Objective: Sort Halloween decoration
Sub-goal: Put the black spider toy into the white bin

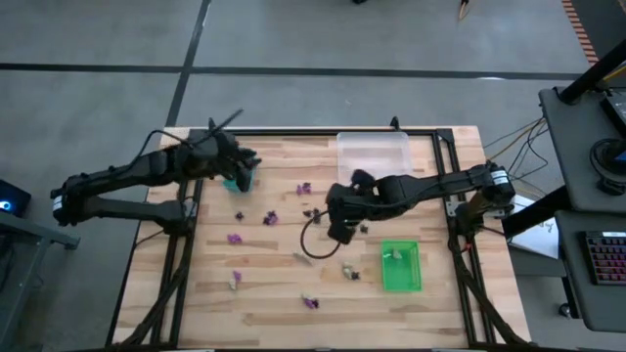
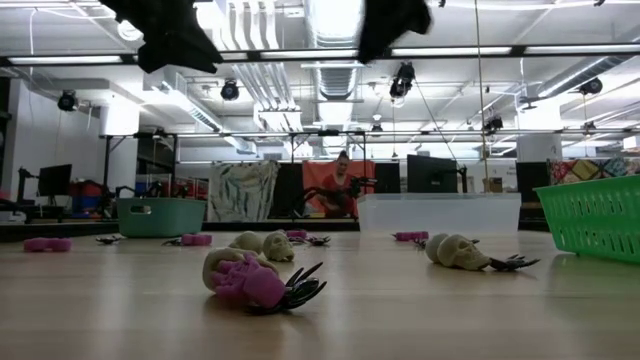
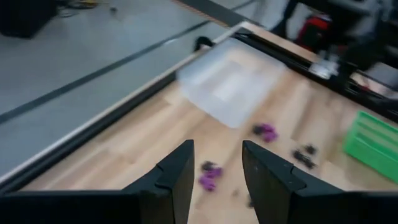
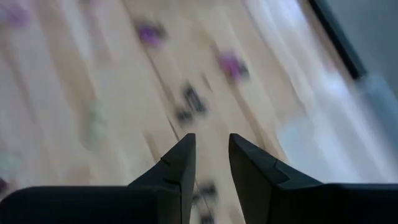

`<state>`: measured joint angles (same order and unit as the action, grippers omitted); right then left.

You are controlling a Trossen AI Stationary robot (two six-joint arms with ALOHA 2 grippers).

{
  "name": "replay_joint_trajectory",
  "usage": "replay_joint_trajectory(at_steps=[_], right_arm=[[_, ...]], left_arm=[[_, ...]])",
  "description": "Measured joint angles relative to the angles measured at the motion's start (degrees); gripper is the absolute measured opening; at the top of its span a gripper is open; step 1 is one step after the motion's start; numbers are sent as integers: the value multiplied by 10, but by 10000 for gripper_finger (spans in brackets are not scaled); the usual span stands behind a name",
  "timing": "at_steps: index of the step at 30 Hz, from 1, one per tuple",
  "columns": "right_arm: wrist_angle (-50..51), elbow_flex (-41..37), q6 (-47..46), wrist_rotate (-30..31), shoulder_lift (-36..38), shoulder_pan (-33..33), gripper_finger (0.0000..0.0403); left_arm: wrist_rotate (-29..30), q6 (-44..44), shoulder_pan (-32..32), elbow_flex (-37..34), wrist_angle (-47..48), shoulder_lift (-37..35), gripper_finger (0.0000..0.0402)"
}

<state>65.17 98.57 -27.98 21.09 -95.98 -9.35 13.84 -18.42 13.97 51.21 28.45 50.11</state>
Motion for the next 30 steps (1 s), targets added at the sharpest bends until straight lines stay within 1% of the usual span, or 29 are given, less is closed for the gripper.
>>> replay_joint_trajectory(at_steps=[4,6,8,12,14,16,19,21,25,30], right_arm=[[110,-17,-53,-33,0,0,78],[145,-33,-33,-62,0,0,75],[161,-53,6,-79,0,-4,73],[131,-90,67,-86,3,-14,73],[95,-107,89,-100,3,-14,76],[50,-124,127,-124,3,-13,80],[-2,-149,209,-180,6,-14,90],[-32,-163,246,-199,7,-15,98],[-58,-189,288,-198,7,-7,117],[-85,-224,291,-197,8,11,145]], left_arm=[[0,3,-53,-24,-51,18,118],[1,9,-74,-36,-71,26,118],[1,13,-92,-48,-94,36,118],[1,14,-120,-79,-152,55,118],[1,16,-131,-90,-169,64,118],[1,16,-138,-101,-184,72,118],[1,16,-147,-117,-204,80,118],[1,16,-149,-123,-208,84,118],[1,14,-155,-139,-246,87,118],[2,14,-155,-162,-286,87,118]])
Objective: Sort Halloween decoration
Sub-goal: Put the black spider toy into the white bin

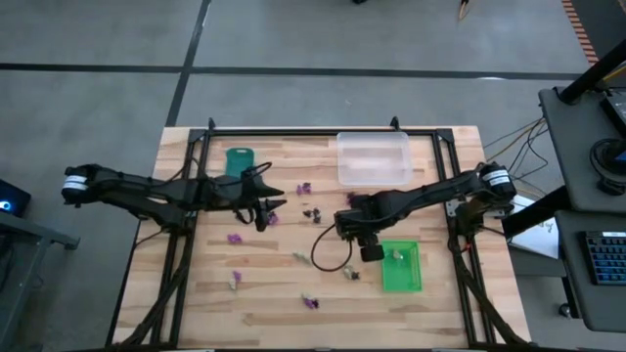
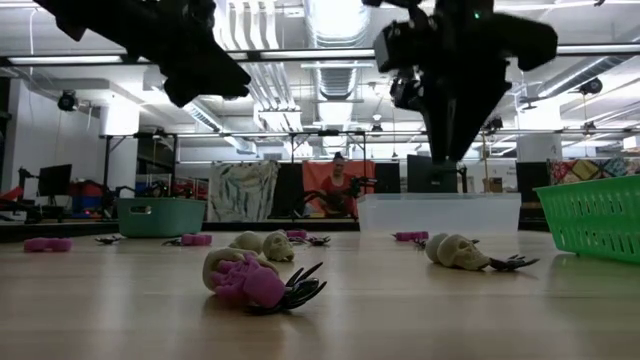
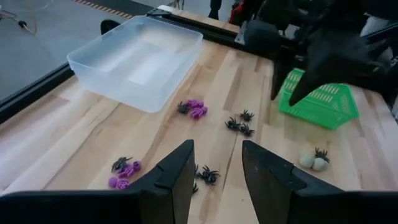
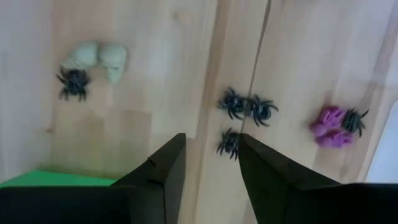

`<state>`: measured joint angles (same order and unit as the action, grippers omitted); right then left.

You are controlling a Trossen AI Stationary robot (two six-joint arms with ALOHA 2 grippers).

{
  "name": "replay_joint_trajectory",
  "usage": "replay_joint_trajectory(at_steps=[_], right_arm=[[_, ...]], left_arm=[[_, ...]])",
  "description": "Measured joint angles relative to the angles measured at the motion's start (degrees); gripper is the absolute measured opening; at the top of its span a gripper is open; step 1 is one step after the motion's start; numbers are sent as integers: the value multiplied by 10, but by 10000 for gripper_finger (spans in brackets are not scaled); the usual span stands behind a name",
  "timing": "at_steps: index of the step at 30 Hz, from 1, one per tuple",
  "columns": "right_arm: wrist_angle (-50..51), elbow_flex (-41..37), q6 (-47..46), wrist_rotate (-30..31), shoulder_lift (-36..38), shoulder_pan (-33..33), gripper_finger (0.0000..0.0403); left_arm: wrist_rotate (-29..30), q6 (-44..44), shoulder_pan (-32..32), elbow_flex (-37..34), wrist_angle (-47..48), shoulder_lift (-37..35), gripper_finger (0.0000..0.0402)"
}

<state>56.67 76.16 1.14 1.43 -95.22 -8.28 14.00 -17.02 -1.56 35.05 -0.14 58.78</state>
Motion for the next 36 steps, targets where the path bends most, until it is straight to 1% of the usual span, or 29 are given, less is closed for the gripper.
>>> replay_joint_trajectory(at_steps=[4,8,11,17,19,22,25,31,36], right_arm=[[-17,-42,7,-1,13,17,152],[-82,-94,0,1,43,38,153],[-149,-134,-1,1,67,51,153],[-330,-222,-1,3,106,63,153],[-365,-238,-3,18,113,63,153],[-392,-253,-14,43,123,63,153],[-436,-271,-20,49,140,63,153],[-591,-323,-16,54,186,63,153],[-680,-350,1,93,213,63,153]], left_arm=[[0,0,0,-8,-10,6,118],[0,5,0,-14,-21,16,118],[0,19,-3,-21,-39,29,118],[-16,46,-6,-32,-101,67,118],[-23,59,-6,-32,-117,82,118],[-26,76,-6,-30,-136,109,118],[-26,97,-6,-30,-168,136,118],[-26,142,-6,-30,-203,188,118],[-26,170,-6,-30,-239,235,125]])
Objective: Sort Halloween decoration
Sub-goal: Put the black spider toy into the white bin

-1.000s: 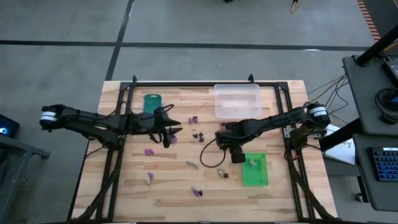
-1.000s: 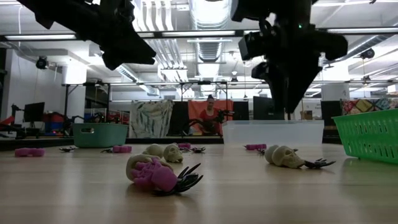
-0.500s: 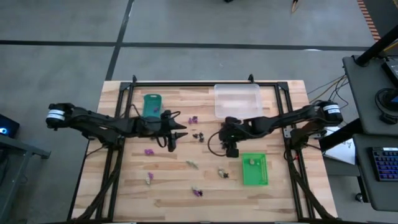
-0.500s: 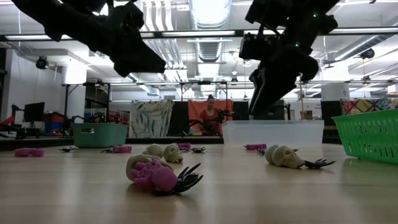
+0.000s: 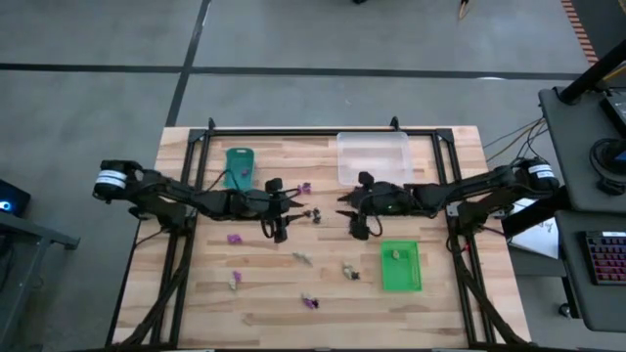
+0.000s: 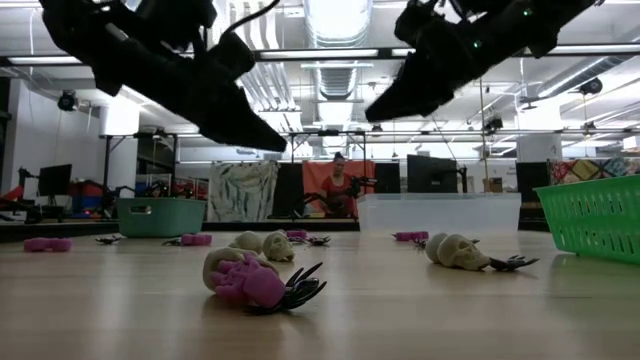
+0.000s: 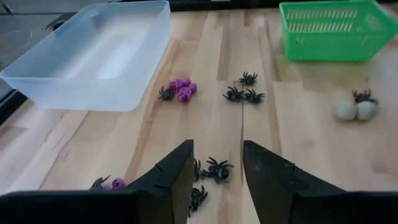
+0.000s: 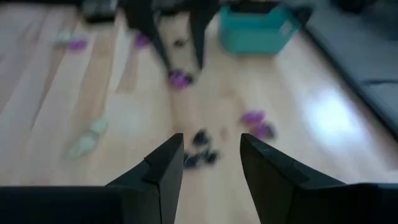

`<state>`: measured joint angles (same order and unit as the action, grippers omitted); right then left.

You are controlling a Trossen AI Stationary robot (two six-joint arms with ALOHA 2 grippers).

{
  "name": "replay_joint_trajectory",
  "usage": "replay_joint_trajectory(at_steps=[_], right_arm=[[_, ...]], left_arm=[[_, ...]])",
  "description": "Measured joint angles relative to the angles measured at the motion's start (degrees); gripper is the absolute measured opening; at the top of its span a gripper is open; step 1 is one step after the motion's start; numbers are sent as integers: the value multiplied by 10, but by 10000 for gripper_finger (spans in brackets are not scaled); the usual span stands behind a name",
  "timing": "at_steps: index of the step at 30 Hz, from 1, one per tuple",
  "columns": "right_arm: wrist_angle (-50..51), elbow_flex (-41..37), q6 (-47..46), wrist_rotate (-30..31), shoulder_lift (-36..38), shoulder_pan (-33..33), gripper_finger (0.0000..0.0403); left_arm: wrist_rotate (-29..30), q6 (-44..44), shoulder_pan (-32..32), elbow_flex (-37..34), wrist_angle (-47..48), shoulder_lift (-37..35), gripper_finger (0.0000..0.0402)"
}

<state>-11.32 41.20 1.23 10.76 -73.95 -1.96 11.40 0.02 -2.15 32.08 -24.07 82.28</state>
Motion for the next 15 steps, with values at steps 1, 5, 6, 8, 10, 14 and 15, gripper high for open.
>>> replay_joint_trajectory(at_steps=[1,5,6,8,10,14,15], right_arm=[[-15,-4,4,0,3,0,153],[-40,-11,18,-2,5,-1,153],[-40,-11,18,-2,5,-1,153],[-40,-11,16,-2,3,-2,153],[-40,-11,13,-3,2,-2,153],[-40,-11,9,-7,2,-2,153],[-39,-11,9,-7,3,-2,153]], left_arm=[[0,6,0,0,-6,9,129],[0,18,0,0,-37,49,156],[0,22,0,0,-49,61,163],[0,26,0,0,-68,82,176],[0,34,0,0,-93,106,184],[0,44,-1,0,-137,146,189],[0,46,-1,0,-146,154,189]])
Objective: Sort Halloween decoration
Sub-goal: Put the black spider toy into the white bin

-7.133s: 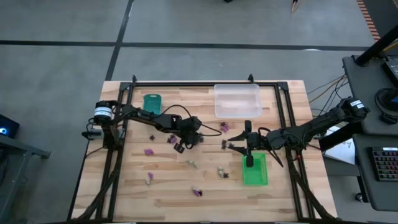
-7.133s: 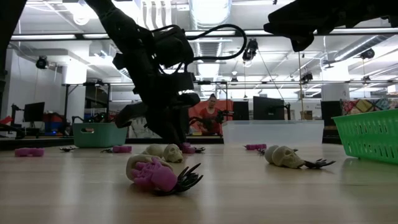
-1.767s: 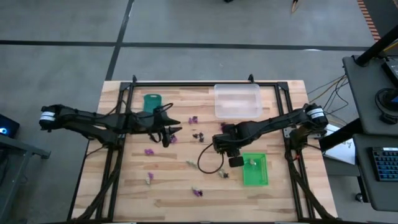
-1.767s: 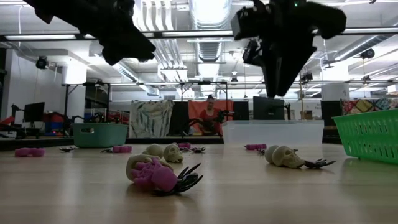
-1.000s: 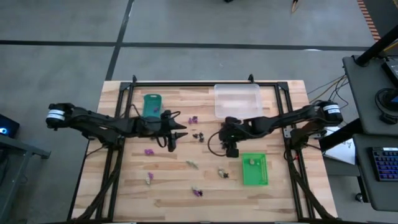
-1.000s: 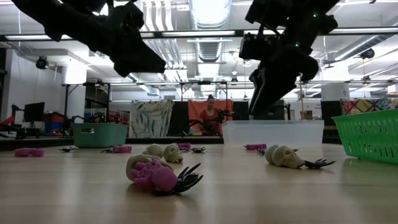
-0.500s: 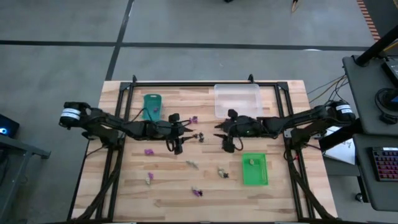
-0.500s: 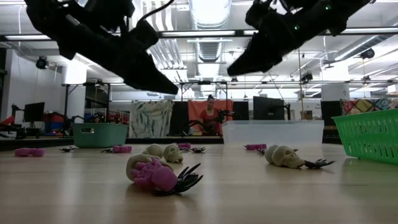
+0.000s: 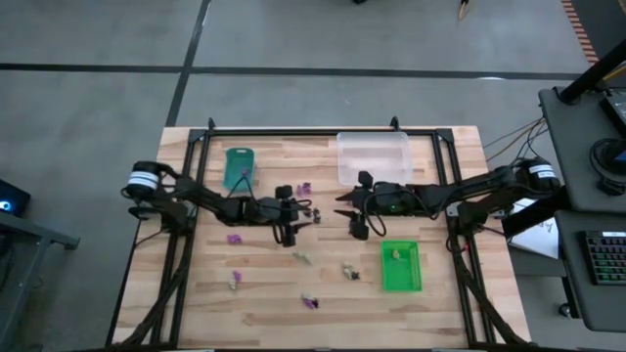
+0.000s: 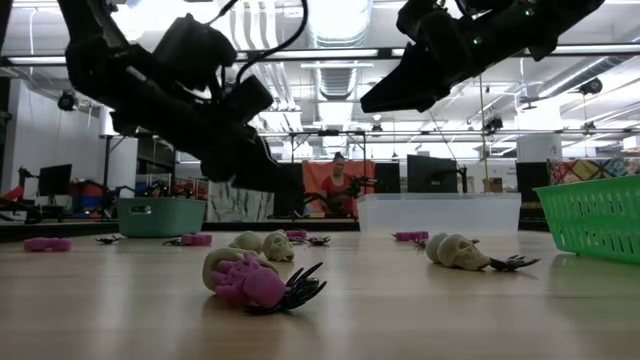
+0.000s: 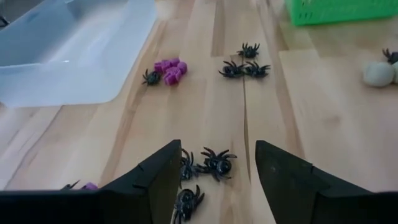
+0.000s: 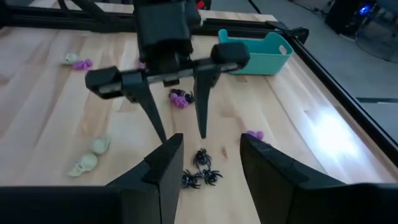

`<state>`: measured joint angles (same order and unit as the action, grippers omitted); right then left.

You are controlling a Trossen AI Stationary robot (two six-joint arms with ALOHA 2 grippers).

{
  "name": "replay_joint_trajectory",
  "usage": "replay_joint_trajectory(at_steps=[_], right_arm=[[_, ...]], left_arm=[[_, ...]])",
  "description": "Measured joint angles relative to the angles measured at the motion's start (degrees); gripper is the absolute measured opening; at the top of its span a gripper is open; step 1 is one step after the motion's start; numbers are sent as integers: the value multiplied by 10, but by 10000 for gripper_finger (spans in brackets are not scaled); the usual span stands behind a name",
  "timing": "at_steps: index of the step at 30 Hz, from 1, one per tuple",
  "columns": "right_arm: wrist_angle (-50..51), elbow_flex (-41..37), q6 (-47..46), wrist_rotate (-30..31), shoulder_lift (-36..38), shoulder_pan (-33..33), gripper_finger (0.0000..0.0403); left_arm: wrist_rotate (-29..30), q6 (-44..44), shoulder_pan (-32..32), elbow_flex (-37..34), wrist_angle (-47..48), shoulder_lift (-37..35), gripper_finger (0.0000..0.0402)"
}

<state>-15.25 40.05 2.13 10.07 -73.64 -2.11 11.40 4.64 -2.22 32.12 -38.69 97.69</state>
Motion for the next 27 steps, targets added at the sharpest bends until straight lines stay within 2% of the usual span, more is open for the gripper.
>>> replay_joint_trajectory(at_steps=[7,27], right_arm=[[0,0,-1,0,11,0,153],[3,0,-2,0,12,0,153]], left_arm=[[0,4,0,4,-42,47,190],[0,5,0,39,-41,109,190]])
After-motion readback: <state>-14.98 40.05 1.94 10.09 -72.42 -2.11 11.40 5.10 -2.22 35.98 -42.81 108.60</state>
